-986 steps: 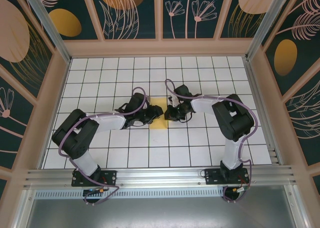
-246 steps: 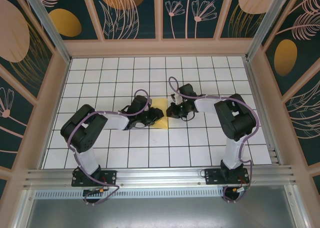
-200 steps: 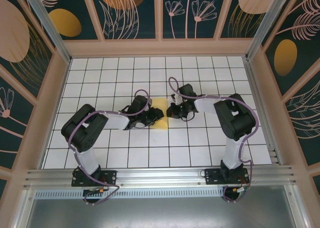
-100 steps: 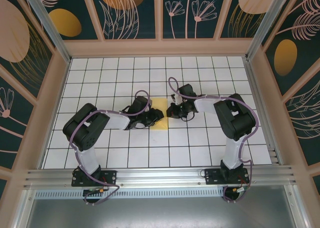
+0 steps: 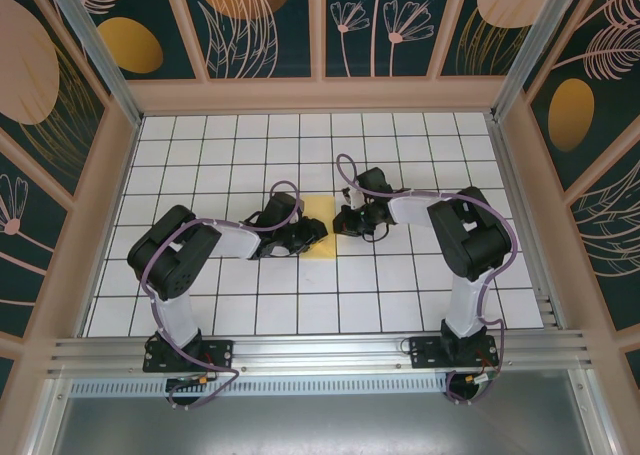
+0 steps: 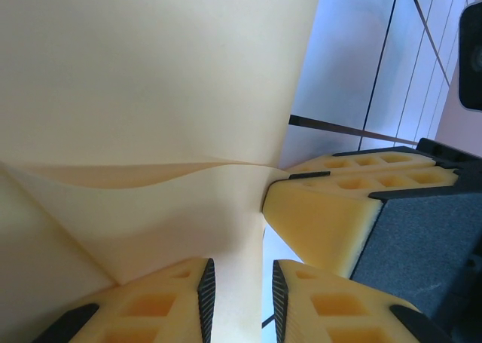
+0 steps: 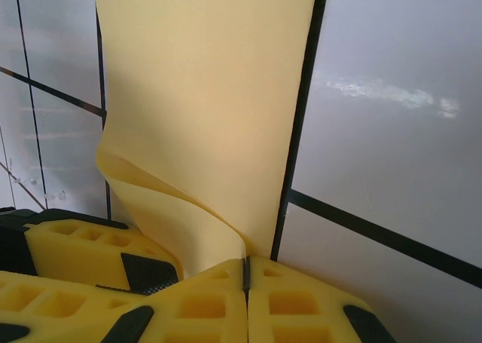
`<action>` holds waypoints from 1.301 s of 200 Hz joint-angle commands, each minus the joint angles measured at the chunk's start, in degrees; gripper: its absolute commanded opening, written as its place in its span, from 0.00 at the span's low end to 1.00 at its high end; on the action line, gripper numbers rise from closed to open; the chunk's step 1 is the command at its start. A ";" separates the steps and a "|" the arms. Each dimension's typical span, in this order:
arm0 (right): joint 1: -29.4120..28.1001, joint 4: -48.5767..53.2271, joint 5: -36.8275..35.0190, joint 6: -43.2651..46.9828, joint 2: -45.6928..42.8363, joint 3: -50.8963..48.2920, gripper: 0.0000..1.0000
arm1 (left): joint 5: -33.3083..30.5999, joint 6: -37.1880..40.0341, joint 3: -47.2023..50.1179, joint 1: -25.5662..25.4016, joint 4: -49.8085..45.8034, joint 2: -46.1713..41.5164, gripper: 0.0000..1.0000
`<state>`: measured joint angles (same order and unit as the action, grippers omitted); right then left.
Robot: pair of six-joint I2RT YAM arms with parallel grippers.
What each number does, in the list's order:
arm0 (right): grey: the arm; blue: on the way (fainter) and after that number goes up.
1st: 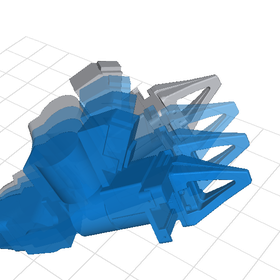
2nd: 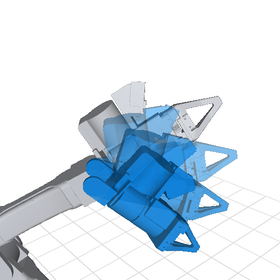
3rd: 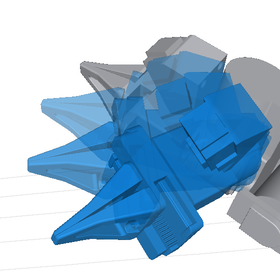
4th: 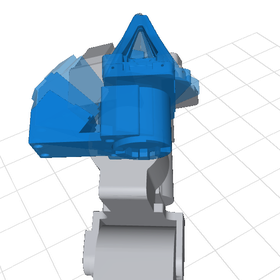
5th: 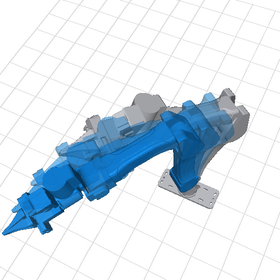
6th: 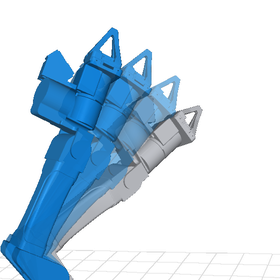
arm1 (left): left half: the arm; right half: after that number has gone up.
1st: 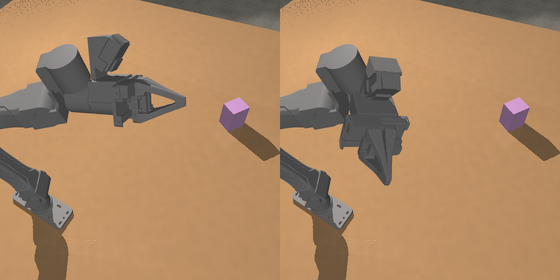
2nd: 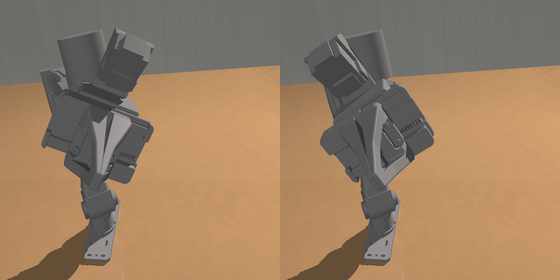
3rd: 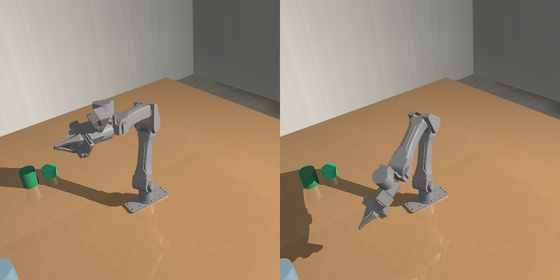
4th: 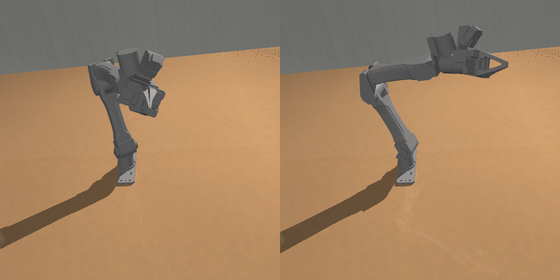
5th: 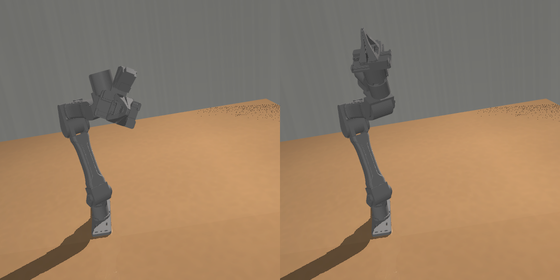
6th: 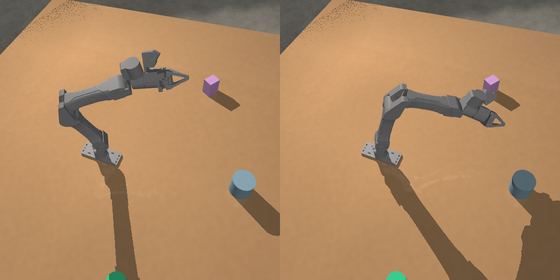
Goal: Fold a paper plane with a square sheet of paper (pick it up from the middle)
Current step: Fold the triangle a second time at the center of the table.
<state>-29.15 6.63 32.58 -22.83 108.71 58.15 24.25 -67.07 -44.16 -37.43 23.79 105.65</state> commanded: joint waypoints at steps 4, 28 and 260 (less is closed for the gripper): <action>-0.34 1.36 -1.68 0.60 0.78 1.32 0.07 | 0.98 1.46 -0.84 -0.21 0.12 0.87 0.30; -0.38 1.46 -1.72 0.59 0.86 1.48 0.07 | 0.73 1.39 -0.89 -0.21 -0.18 0.97 0.30; -1.88 2.68 -3.24 -0.53 -0.94 1.74 0.10 | -4.65 -0.99 0.04 -0.29 -6.02 0.16 0.18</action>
<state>-30.85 7.94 27.94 -23.27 105.62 58.87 21.89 -67.81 -44.21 -37.52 22.20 105.75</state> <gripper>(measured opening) 0.101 0.188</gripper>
